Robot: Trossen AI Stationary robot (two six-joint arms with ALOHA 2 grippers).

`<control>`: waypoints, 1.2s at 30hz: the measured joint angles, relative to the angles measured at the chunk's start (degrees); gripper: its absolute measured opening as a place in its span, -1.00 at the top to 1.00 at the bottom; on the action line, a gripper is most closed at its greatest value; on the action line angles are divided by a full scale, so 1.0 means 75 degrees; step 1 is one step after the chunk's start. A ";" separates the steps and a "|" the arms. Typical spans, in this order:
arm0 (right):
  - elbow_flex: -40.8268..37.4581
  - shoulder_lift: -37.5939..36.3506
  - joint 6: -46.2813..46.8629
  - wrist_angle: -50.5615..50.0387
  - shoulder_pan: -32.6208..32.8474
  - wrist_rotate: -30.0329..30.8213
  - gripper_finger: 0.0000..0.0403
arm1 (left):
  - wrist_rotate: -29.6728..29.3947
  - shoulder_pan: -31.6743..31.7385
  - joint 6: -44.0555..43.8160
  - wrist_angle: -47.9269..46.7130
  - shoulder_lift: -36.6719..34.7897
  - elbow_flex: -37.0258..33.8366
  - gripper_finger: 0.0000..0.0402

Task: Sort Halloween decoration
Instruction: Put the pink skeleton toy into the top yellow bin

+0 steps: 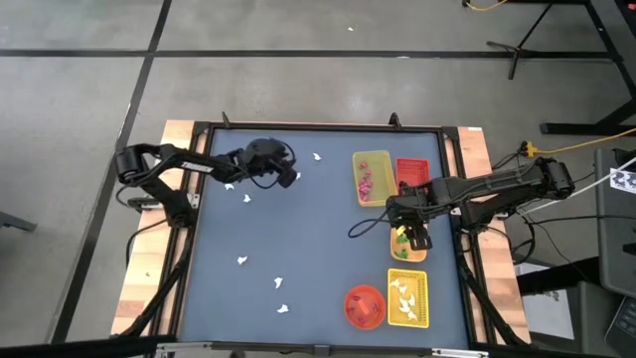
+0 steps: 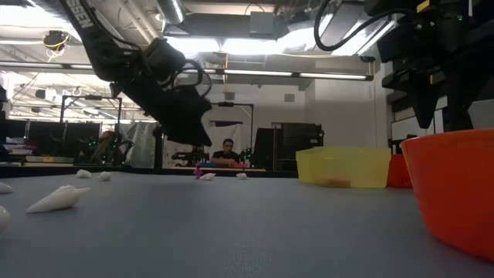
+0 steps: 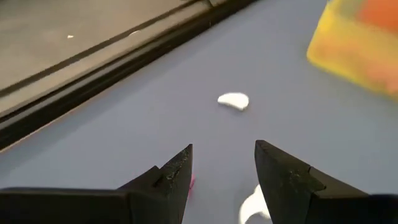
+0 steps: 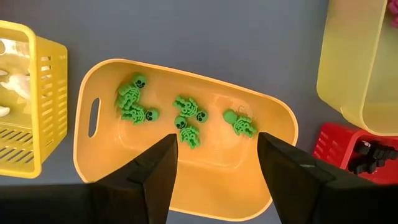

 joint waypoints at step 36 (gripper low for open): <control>0.0000 0.0000 -0.0058 0.0274 0.0000 0.0002 -0.10 | 0.0251 0.0408 0.1559 -0.0257 0.0235 -0.0003 0.21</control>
